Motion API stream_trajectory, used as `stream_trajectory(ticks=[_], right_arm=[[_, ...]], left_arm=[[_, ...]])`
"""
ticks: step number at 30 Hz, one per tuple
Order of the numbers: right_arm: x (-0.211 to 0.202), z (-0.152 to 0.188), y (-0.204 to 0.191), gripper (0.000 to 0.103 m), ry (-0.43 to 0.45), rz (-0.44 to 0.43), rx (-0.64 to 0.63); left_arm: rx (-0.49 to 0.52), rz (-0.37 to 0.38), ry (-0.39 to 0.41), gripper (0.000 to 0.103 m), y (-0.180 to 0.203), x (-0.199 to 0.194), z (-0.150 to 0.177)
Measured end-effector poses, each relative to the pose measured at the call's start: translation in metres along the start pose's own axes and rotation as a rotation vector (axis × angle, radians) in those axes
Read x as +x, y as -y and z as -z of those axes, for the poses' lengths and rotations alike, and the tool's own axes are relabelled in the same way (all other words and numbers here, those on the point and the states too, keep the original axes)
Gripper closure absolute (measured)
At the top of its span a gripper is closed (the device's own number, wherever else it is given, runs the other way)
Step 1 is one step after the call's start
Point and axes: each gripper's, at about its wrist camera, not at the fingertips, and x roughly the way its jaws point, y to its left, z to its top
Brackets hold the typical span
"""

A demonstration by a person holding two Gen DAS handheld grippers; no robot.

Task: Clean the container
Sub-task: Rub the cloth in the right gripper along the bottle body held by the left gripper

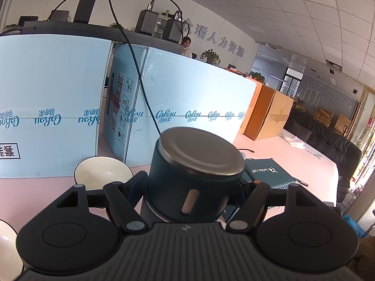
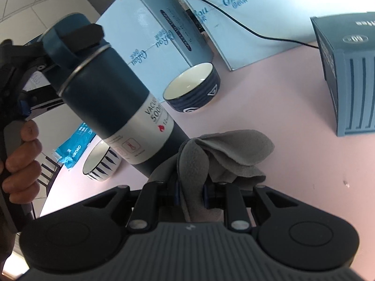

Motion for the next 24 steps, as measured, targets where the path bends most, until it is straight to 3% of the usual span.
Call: stream_trajectory(ticks=[13,18,24], right_arm=[[-0.042,-0.026,-0.007,0.080,0.157,-0.145,0.033],[-0.037,-0.026,-0.001,0.080,0.139,-0.133,0.046],[-0.021,-0.015,0.007,0.080,0.063,-0.052,0.046]], left_arm=[[0.011,-0.005,-0.001,0.034,0.000,-0.001,0.001],[0.013,-0.010,-0.001,0.034,0.002,-0.002,0.001],[0.031,-0.029,-0.003,0.034,0.005,-0.003,0.001]])
